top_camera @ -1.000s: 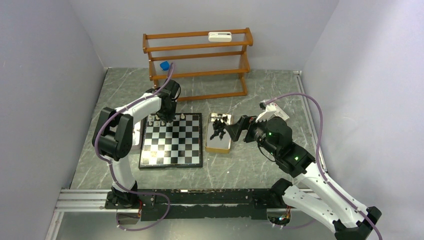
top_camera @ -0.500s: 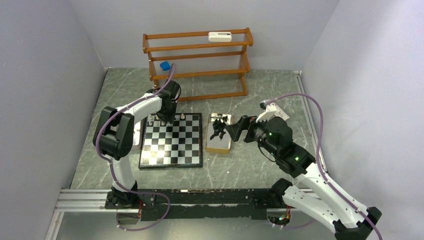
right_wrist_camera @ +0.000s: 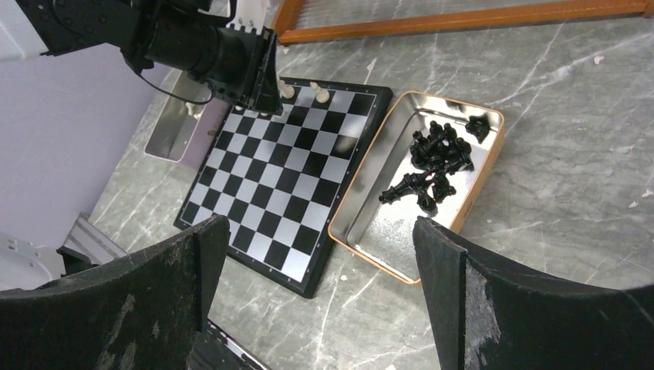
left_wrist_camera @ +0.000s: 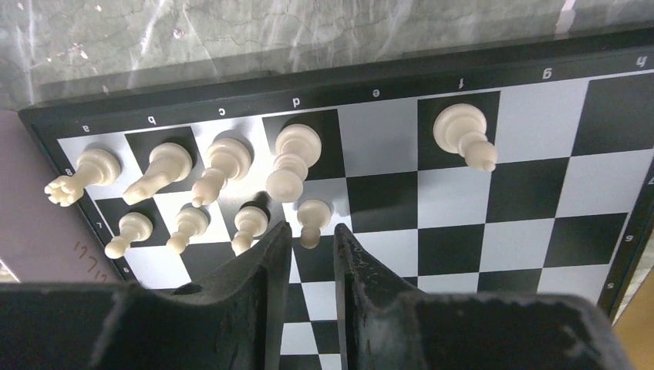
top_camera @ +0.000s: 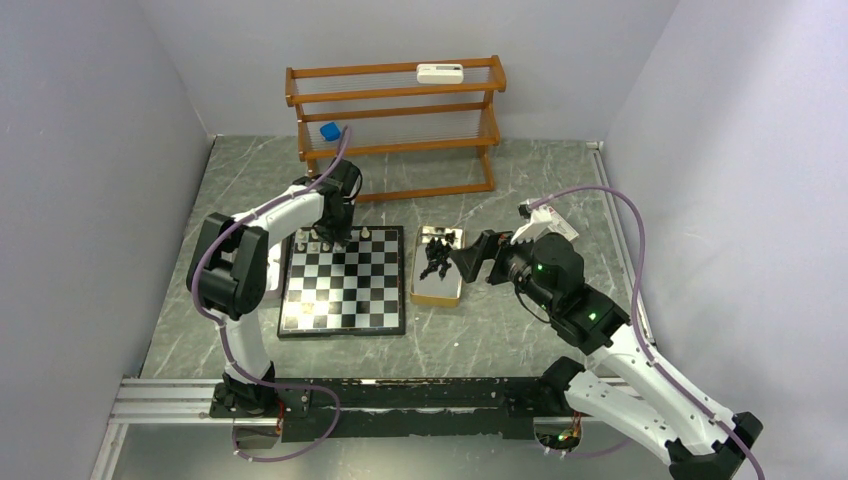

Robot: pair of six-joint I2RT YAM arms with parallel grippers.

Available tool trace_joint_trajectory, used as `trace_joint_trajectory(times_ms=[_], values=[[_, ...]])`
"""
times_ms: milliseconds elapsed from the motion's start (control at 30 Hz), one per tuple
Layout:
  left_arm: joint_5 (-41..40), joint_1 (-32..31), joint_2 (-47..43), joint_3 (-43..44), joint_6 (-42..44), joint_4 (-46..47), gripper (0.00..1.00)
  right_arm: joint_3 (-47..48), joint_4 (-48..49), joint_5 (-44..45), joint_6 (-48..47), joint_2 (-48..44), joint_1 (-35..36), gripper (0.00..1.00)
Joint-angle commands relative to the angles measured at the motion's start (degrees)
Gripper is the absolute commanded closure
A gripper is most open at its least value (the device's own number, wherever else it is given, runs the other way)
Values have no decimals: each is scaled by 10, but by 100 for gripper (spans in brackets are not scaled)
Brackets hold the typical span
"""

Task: Set up the chess pieces on the board
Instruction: Place the chess piece on the chessboard, then pick up the chess piece from the storage box.

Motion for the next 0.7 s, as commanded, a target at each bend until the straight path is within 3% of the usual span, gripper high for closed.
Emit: trace_joint_trajectory(times_ms=[0,233,500,667], values=[[0,-6,-17,30,8,-10,67,18,15,0,-8,8,2,6],[-8,-6,-35,55,1,-26,64,13,21,-2,0,2,2,6],[-64,-3,-117,65,-16,-37,61,11,24,0,-1,0,2,6],[-90,39,-146,56,-10,-47,61,19,28,-9,-6,4,2,6]])
